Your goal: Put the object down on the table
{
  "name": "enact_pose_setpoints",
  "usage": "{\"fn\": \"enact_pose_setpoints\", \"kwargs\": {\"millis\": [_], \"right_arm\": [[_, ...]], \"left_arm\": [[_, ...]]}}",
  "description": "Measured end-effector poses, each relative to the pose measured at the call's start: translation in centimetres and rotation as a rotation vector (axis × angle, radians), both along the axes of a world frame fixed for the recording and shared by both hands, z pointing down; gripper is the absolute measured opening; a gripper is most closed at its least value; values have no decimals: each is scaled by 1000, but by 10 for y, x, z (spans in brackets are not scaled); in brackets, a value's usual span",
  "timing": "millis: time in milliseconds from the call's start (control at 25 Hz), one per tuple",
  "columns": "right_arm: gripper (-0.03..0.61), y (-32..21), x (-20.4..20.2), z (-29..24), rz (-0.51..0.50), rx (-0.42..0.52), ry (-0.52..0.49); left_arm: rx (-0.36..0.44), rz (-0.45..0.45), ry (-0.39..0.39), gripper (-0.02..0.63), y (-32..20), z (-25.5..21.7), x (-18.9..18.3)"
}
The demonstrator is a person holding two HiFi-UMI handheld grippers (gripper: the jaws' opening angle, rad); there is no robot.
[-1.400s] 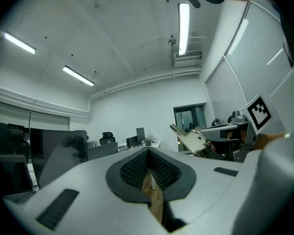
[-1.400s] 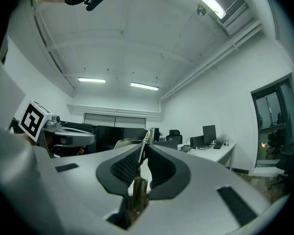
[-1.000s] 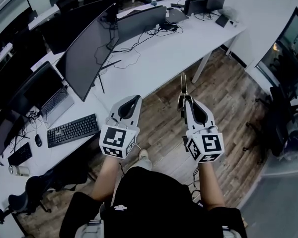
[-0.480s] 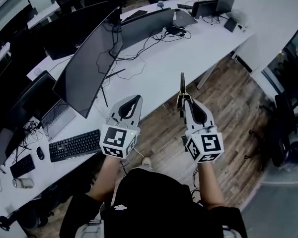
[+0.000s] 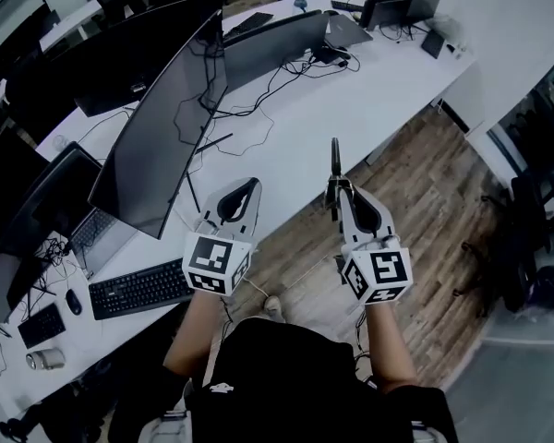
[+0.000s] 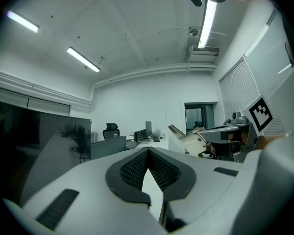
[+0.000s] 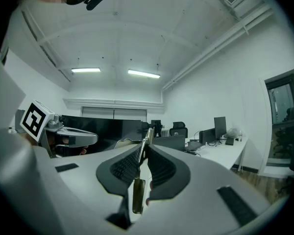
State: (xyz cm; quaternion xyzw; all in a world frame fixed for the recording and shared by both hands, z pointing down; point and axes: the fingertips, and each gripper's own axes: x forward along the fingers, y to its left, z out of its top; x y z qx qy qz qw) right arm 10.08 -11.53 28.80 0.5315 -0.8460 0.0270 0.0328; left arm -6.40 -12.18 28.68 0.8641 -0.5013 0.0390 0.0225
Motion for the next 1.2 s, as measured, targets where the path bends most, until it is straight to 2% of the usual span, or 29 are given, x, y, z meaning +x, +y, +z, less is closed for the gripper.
{"fn": "enact_pose_setpoints", "kwargs": {"millis": [480,1200], "right_arm": [[48,-23,0,26,-19,-50,10],[48,-94,-24,78,-193,-155,40]], "left_arm": [[-68,5,-2,14,-17,31,7],[-166,-135,14,14,-64,78,2]]}}
